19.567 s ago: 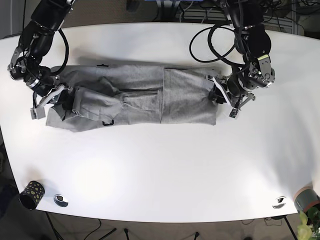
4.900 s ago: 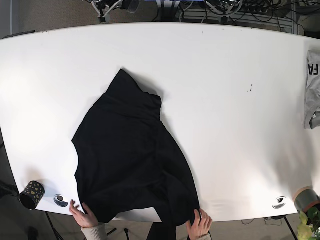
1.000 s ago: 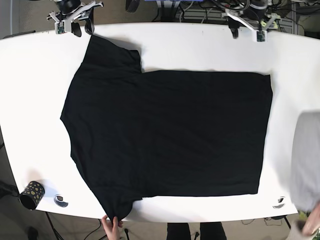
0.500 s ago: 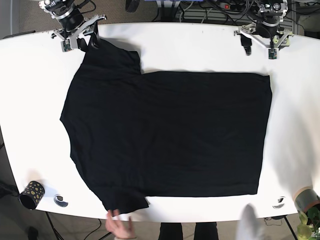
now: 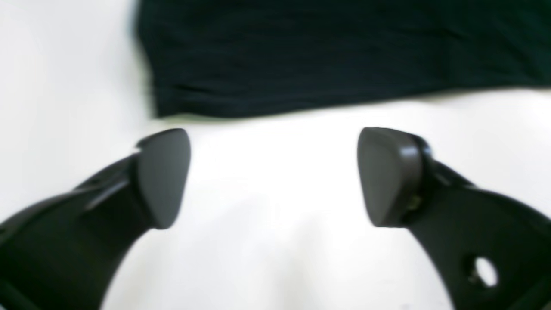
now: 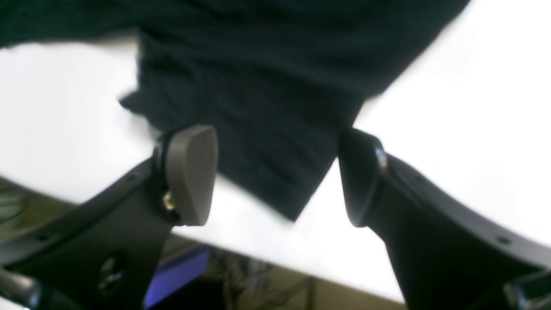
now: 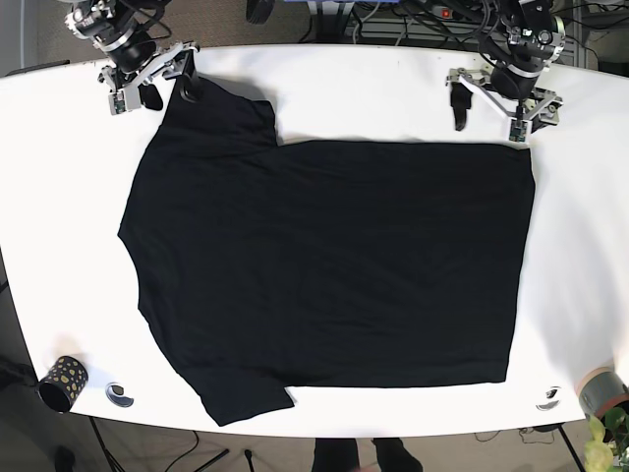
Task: Fold the T-shirt properly
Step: 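Lower both grippers toward the black shirt's shoulder corners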
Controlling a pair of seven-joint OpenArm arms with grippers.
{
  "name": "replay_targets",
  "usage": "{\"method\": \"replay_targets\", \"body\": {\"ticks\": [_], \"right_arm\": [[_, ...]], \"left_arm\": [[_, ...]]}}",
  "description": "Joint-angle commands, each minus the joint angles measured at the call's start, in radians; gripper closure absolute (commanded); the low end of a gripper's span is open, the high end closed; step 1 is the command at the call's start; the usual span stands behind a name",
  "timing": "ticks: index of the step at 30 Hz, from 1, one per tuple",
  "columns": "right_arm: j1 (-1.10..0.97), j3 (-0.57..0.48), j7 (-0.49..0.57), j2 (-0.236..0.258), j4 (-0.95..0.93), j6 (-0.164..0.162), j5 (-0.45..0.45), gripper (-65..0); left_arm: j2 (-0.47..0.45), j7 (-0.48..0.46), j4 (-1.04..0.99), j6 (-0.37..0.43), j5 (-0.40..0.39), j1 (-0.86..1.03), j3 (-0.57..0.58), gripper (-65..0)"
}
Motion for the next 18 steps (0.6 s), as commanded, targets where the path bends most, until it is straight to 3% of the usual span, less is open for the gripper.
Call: {"method": "replay_targets", "body": {"ticks": [1, 10, 14, 18], "right_arm": [[0.016, 0.050, -0.035, 0.009, -0.021, 0.014, 0.068, -42.3], [0.094, 0.147, -0.189, 0.006, -0.141, 0.014, 0.091, -42.3], [0.108, 0.162, -0.241, 0.002, -0.170, 0.014, 0.091, -42.3], [0.103, 0.156, -0.247, -0.034, -0.166, 0.014, 0.091, -42.3]], "left_arm": [[-0.003, -0.021, -0.002, -0.048, -0.009, -0.011, -0.001, -62.2], [-0.003, -0.021, -0.011, -0.119, -0.009, -0.040, -0.006, -53.5], [-0.003, -0.021, -0.011, -0.119, -0.009, -0.043, -0.004, -53.3], [-0.003, -0.021, -0.011, -0.119, -0.009, -0.066, -0.006, -53.5]]}}
